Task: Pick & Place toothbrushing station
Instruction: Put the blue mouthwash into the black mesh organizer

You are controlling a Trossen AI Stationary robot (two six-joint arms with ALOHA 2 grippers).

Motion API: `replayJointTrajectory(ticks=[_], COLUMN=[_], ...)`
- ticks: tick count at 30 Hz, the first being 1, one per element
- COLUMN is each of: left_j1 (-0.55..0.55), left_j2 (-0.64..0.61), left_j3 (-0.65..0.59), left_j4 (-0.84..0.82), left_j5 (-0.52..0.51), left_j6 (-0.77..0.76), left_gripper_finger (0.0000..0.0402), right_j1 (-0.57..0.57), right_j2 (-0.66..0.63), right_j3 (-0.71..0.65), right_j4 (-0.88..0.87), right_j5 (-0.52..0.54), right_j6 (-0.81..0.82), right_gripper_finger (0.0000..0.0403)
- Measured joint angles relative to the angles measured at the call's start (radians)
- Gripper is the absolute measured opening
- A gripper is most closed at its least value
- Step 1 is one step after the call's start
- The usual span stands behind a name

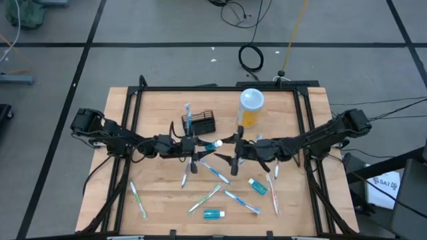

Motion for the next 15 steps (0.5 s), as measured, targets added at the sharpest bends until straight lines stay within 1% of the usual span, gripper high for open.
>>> replayJointTrajectory(ticks=[2, 3, 7, 10, 15], left_j1=[0.0, -0.001, -0.009, -0.014, -0.018], left_j2=[0.0, 0.0, 0.0, 0.0, 0.0], left_j3=[0.0, 0.0, 0.0, 0.0, 0.0], left_j4=[0.001, 0.005, 0.008, 0.007, 0.013], left_j5=[0.004, 0.004, 0.0, 0.0, -0.03], left_j6=[0.0, 0.0, -0.004, 0.011, 0.018], left_gripper_finger=[0.0097, 0.0097, 0.0097, 0.0097, 0.0097], right_j1=[-0.02, -0.027, -0.045, -0.045, -0.044], right_j2=[0.042, 0.06, 0.126, 0.15, 0.16], right_j3=[0.0, 0.0, 0.0, 0.0, 0.0], right_j4=[0.084, 0.127, 0.261, 0.318, 0.33], right_j5=[-0.075, -0.096, -0.098, -0.096, -0.095], right_j6=[0.001, 0.001, -0.04, -0.063, -0.068], right_gripper_finger=[0.0226, 0.0226, 0.0226, 0.0223, 0.0193])
